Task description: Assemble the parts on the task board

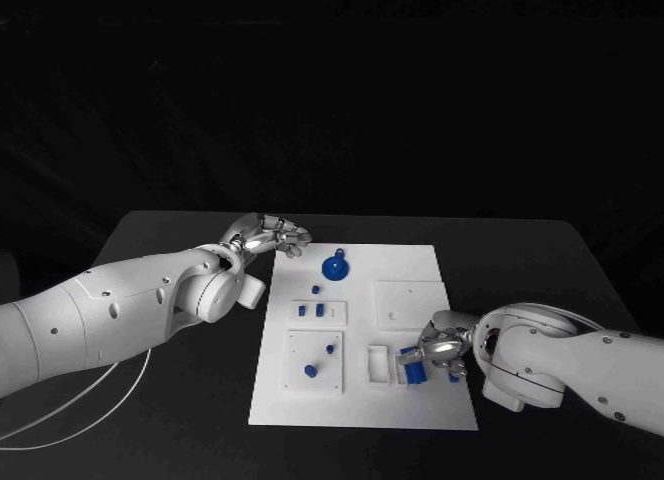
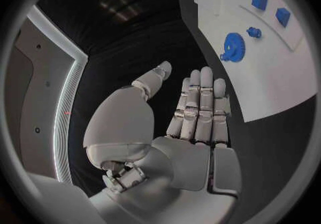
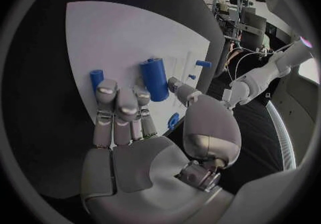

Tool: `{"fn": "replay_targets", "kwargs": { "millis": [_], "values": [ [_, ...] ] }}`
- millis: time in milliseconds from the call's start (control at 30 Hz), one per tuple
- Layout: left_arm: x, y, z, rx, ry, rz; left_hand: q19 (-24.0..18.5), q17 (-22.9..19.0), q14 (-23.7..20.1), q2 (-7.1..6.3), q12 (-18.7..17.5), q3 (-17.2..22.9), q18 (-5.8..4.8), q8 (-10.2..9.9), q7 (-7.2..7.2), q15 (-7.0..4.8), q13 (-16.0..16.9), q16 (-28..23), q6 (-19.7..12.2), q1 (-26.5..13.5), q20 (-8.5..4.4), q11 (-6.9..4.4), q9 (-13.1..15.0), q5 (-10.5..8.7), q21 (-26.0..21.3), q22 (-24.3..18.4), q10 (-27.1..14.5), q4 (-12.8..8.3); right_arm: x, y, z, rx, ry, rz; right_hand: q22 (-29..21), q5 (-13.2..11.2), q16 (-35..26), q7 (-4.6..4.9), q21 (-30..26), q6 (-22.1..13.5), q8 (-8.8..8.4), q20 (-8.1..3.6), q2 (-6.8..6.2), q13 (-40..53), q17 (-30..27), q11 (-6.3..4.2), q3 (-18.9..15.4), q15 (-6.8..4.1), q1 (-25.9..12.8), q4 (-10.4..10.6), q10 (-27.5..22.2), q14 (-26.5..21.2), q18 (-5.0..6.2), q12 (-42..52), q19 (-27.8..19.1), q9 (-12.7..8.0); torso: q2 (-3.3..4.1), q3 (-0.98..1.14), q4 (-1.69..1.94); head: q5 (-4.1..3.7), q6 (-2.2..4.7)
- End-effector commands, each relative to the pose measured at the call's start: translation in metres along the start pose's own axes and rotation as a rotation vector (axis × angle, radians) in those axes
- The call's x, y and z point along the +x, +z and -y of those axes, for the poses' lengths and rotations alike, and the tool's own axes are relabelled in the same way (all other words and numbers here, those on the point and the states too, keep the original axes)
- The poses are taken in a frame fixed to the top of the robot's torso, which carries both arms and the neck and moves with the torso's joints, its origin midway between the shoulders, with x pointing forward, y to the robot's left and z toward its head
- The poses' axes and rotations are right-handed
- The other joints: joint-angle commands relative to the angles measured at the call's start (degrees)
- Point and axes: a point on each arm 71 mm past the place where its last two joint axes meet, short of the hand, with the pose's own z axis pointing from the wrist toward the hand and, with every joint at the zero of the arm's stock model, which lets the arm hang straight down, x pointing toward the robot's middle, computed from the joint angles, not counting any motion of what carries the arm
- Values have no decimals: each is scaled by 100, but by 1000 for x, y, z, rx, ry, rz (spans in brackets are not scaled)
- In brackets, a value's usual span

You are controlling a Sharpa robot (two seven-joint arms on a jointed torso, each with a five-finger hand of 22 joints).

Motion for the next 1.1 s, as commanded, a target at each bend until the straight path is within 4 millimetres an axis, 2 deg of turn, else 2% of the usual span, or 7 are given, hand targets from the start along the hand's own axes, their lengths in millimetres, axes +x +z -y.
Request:
{"fn": "replay_targets", "kwargs": {
  "millis": [33, 133, 300, 500, 633, 767, 1100],
  "values": [
    [2, 0, 2, 15, -11, -11, -4, 9, 33, 20, -32, -29, 52, 35, -12, 11, -10, -28, -45, -30, 22, 10, -7, -25, -29, 9, 23, -5, 11, 4, 6, 31, -19, -36, 113, -5, 37, 36, 42, 103, -89, -13, 80, -11, 7, -20, 3, -13, 72, -91, 19, -19, 305, 7, -19, -754, -2, -6, 0, -1, -12],
    [2, 0, 2, 15, -11, -12, -3, 12, 34, 23, -32, -29, 53, 36, -13, 10, -10, -31, -44, -24, 22, 10, -8, -24, -31, 10, 24, -8, 13, 5, 6, 32, -24, -41, 114, -5, 43, 25, 64, 164, -98, -2, 247, -18, 9, -31, -15, -21, 122, -275, 47, -17, 305, -2, -34, -767, -4, -10, -2, -4, -16],
    [2, 0, 2, 14, -11, -11, -2, 17, 36, 28, -31, -28, 53, 36, -14, 10, -11, -34, -44, -15, 22, 10, -9, -21, -33, 11, 25, -12, 12, 4, 5, 29, -40, -30, 109, -6, 48, 6, 88, 250, -119, 11, 395, -21, 6, -48, 12, -36, 196, -586, 82, -17, 305, -13, -54, -794, -1, -6, -1, 2, -14],
    [1, 0, 1, 13, -10, -8, -1, 22, 38, 34, -31, -28, 54, 37, -14, 10, -12, -37, -44, -8, 22, 9, -9, -20, -34, 13, 25, -15, 12, 2, 5, 18, -36, -12, 105, -6, 45, -15, 111, 362, -122, 39, 589, -21, -6, -67, 161, -49, 209, -766, 135, -15, 305, -12, -51, -815, -3, -5, -1, 5, -18],
    [0, 0, 1, 12, -9, -6, 1, 25, 39, 38, -31, -28, 54, 38, -14, 9, -12, -39, -43, -5, 22, 10, -10, -19, -35, 13, 26, -16, 14, -2, 5, 10, -19, -21, 105, -8, 47, -25, 143, 424, -139, 66, 631, -16, -15, -76, 217, -56, 78, -794, 175, -7, 305, -8, -31, -839, -3, -1, -2, 8, -19],
    [-1, 0, 1, 12, -9, -4, 1, 27, 40, 39, -31, -29, 54, 39, -14, 10, -13, -41, -43, -5, 22, 10, -10, -18, -36, 14, 26, -16, 11, -9, 1, -3, 12, -29, 103, -8, 52, -29, 159, 457, -152, 76, 621, -14, -19, -80, 240, -59, -23, -785, 192, -2, 305, -12, -20, -856, -4, 2, -7, 11, -14],
    [-1, 0, 1, 11, -9, -5, 2, 32, 41, 43, -30, -31, 53, 40, -14, 10, -14, -45, -42, -3, 23, 10, -11, -16, -39, 15, 27, -16, 2, -17, -8, -21, 91, -45, 104, -8, 62, -35, 187, 491, -165, 76, 603, -1, -21, -85, 246, -64, -126, -771, 222, 3, 305, 1, 2, -872, -4, -4, -5, 7, -1]
  ]
}}
